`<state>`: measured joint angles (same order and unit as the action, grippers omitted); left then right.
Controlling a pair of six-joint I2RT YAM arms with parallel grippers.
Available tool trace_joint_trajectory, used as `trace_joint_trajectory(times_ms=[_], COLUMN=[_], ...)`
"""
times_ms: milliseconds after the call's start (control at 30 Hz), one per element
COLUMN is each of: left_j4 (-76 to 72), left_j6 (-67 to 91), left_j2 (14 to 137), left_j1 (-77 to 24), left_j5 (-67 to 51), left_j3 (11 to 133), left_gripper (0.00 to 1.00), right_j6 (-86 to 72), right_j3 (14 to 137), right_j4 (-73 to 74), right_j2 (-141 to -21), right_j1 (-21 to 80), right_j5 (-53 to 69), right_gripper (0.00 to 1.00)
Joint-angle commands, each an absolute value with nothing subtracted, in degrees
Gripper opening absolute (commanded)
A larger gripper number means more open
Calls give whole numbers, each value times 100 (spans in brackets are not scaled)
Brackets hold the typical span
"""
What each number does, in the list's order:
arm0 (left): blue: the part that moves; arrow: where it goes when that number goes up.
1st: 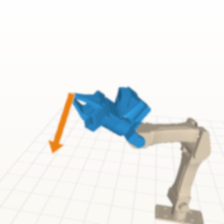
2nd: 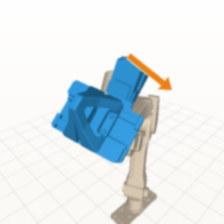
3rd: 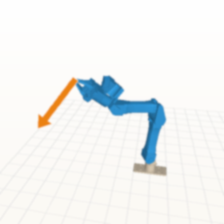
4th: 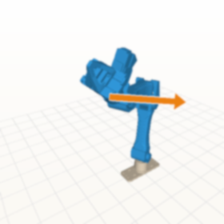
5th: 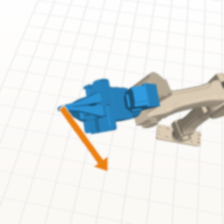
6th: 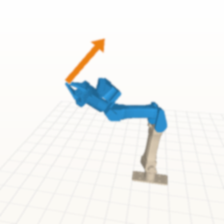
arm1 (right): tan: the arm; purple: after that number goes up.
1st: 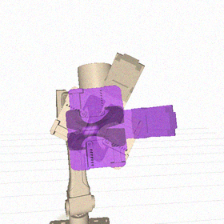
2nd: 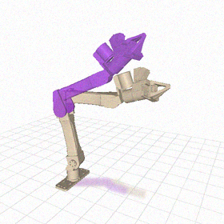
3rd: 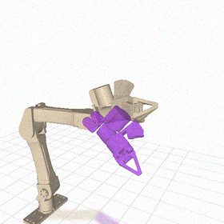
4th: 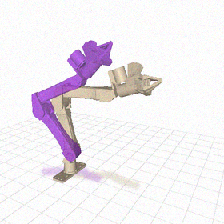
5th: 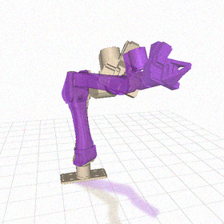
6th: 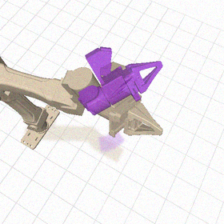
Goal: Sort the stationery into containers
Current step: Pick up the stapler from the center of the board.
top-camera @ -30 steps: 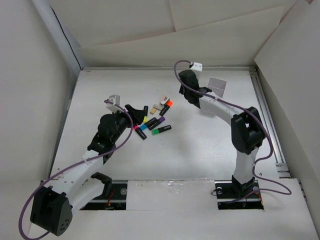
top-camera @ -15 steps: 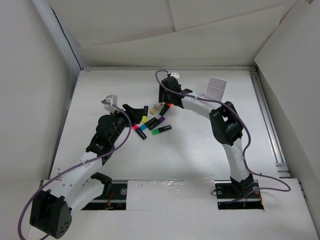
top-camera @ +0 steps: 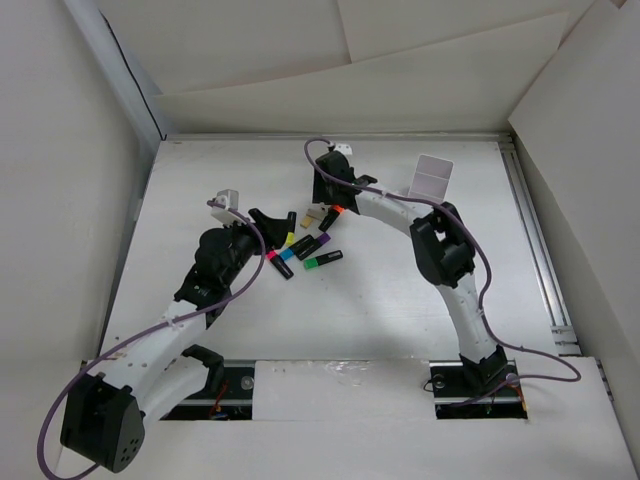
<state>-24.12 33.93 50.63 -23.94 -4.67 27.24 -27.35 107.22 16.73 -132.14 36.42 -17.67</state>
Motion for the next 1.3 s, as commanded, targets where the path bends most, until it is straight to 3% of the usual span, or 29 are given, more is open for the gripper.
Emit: trace_joint_trajectory(times_ms=[0, 333, 933, 1267], left_j4=[-2602, -2620, -2663, -2610], left_j6=[3419, 3419, 3419, 3419], left_j2=[5010, 4957, 4957, 4896], left_j1=[-2408, -2408, -2408, -2408], left_j5=[-580, -510, -580, -588], left_j3=[2900, 2839, 2883, 2874], left_gripper=[54, 54, 54, 54], right_j6=[-2848, -2909, -2962, -3128], right_j3=[11030, 10978, 11566, 11619], right_j4=[1898, 1898, 2013, 1811], right_j2=[-13395, -13395, -13860, -13843], right_j1=[3630, 3735, 3841, 3841], right_j5=[-1951, -2557, -2311, -2417], right_gripper=[64, 64, 65, 34])
